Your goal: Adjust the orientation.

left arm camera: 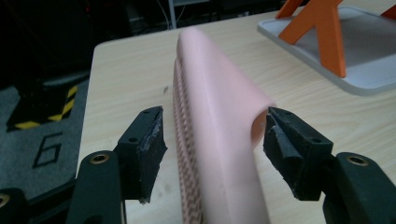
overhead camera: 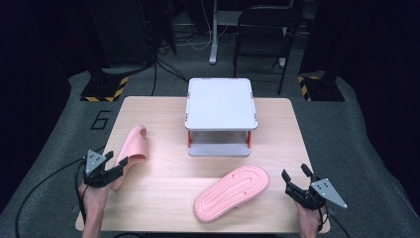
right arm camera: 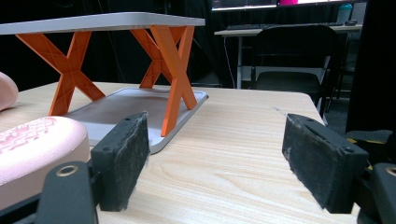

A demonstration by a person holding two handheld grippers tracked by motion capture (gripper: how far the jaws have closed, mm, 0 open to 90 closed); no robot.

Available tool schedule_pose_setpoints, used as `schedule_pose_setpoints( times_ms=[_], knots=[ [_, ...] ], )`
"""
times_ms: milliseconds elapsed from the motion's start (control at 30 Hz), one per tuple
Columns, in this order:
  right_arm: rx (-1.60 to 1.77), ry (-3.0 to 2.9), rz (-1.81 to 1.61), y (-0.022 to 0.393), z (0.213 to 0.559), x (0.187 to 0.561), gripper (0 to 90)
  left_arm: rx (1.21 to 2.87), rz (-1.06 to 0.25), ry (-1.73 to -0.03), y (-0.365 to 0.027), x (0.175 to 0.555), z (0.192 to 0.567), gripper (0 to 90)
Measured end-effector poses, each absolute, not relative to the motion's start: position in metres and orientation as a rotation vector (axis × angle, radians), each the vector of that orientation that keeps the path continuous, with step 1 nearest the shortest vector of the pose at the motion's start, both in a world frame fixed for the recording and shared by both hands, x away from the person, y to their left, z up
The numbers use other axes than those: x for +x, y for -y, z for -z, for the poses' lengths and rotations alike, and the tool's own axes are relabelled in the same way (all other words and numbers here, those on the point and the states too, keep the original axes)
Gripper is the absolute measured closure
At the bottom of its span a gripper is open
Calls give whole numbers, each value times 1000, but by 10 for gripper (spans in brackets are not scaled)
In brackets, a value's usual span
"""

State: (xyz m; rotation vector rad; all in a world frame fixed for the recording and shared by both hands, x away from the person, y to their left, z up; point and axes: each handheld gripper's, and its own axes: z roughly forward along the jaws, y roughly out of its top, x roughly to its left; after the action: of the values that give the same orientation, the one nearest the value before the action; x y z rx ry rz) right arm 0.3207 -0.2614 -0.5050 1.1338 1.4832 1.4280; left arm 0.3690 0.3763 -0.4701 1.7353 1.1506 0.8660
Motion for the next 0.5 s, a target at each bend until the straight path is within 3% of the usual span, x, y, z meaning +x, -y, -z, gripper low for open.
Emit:
schedule_pose_setpoints(
  times_ms=[267, 500],
  knots=[
    [1124, -1482, -1420, 261, 504, 320, 228, 1844, -868, -975, -357, 380, 462, 388],
    [1137, -1470, -1426, 263, 504, 320, 230, 1893, -926, -992, -358, 388, 464, 388]
  ],
)
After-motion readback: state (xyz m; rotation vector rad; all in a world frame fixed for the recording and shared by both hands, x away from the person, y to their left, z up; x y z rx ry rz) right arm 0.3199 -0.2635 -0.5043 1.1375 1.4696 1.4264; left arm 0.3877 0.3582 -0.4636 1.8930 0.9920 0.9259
